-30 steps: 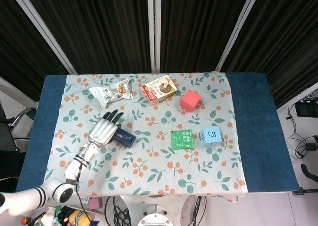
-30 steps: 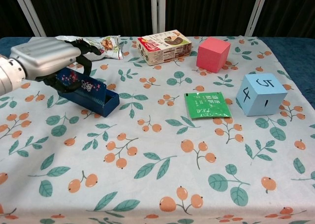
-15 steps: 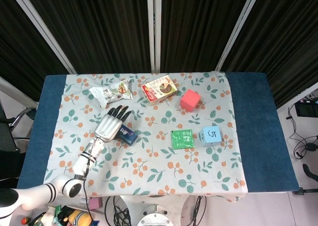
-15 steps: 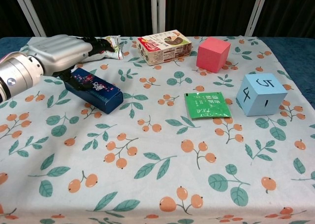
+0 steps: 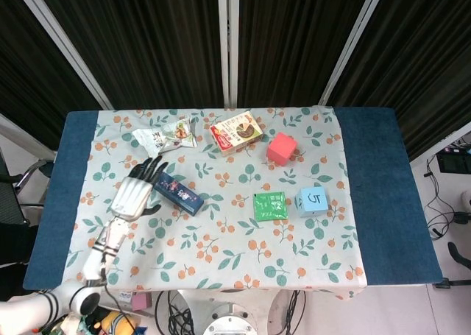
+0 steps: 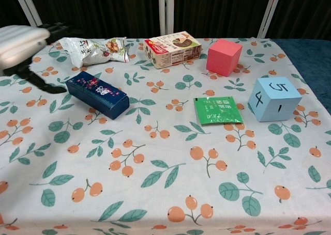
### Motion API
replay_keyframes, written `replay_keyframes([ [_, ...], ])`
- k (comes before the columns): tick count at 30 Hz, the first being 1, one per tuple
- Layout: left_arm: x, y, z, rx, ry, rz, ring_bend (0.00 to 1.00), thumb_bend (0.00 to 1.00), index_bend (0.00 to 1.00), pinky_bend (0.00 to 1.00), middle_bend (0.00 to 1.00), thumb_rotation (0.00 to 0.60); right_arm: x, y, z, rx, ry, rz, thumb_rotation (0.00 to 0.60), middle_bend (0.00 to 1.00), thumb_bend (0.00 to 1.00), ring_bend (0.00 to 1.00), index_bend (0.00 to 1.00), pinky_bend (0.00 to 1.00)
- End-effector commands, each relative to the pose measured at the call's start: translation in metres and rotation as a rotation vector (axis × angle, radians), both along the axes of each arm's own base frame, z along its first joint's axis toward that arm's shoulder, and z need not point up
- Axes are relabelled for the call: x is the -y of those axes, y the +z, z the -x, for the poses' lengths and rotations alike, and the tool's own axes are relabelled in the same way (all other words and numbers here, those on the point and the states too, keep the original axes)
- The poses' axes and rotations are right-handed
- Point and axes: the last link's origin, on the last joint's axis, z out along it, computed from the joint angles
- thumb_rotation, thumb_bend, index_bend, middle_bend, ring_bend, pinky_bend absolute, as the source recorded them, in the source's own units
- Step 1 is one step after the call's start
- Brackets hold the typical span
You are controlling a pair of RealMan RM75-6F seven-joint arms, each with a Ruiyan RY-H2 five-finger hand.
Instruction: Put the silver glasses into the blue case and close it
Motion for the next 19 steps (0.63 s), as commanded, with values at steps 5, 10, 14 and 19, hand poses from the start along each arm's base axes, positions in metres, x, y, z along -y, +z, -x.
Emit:
replay_keyframes([
  [5, 0.086, 0.051, 0.071, 0.042, 0.164, -0.028, 0.05, 0.12, 0.0, 0.18, 0.0, 0.6, 0.003, -0.004, -0.007, 0.014, 0.035, -0.012, 0.6, 0.0, 0.2, 0.0, 0.0, 0.0],
  [10, 0.114, 0.068, 0.093, 0.012, 0.196, -0.081, 0.05, 0.12, 0.0, 0.18, 0.01, 0.6, 0.004, -0.007, -0.011, 0.014, 0.052, -0.025, 0.6, 0.0, 0.2, 0.0, 0.0, 0.0],
  [14, 0.124, 0.074, 0.101, 0.008, 0.206, -0.101, 0.05, 0.12, 0.0, 0.18, 0.01, 0.6, 0.007, -0.01, -0.016, 0.009, 0.074, -0.049, 0.6, 0.0, 0.19, 0.0, 0.0, 0.0],
  [19, 0.127, 0.077, 0.103, 0.01, 0.203, -0.107, 0.05, 0.12, 0.0, 0.18, 0.01, 0.6, 0.015, -0.016, -0.029, -0.002, 0.126, -0.081, 0.6, 0.0, 0.19, 0.0, 0.0, 0.0],
])
